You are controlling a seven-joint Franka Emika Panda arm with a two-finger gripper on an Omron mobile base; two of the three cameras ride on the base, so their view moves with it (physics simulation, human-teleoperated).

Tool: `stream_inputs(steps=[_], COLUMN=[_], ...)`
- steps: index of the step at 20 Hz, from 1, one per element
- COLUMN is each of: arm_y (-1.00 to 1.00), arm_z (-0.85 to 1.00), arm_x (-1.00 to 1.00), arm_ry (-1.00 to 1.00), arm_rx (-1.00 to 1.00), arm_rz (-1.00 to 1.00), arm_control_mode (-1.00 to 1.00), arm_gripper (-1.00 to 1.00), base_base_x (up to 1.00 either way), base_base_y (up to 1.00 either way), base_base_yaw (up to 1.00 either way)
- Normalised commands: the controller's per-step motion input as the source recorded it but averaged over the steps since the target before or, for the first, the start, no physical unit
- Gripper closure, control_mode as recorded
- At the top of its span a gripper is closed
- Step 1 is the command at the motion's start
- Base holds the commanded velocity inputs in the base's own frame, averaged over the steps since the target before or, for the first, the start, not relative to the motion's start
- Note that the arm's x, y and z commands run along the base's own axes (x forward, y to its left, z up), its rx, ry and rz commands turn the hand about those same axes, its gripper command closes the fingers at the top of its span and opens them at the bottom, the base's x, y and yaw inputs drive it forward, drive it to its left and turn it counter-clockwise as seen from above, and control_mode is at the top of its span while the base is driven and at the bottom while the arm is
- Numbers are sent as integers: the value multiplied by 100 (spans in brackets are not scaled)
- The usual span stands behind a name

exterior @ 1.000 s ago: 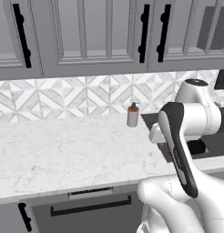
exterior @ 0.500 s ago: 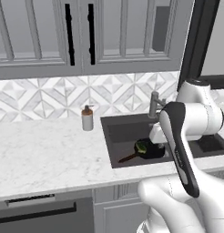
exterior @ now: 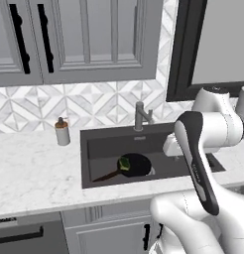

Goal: Pick the pan and sponge and place them into the sink. Then turn on the water.

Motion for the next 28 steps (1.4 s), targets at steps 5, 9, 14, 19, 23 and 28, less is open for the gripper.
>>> stream_inputs(steps=[5,9,14,19,23,28], arm_y=[0,0,0,0,0,0], arm_z=[0,0,0,0,0,0], arm_x=[0,0,0,0,0,0], arm_ry=[0,0,0,0,0,0], arm_rx=[0,0,0,0,0,0], arm_rz=[0,0,0,0,0,0], arm_control_mode=[100,100,100,100,100,100], arm_gripper=[-100,-100,-100,-100,-100,-100], base_base_x=[6,34,47,21,1,1], base_base_y=[-46,-19,-7,-31,-31,-32], base_base_yaw=[0,1,4,0,-3,-13])
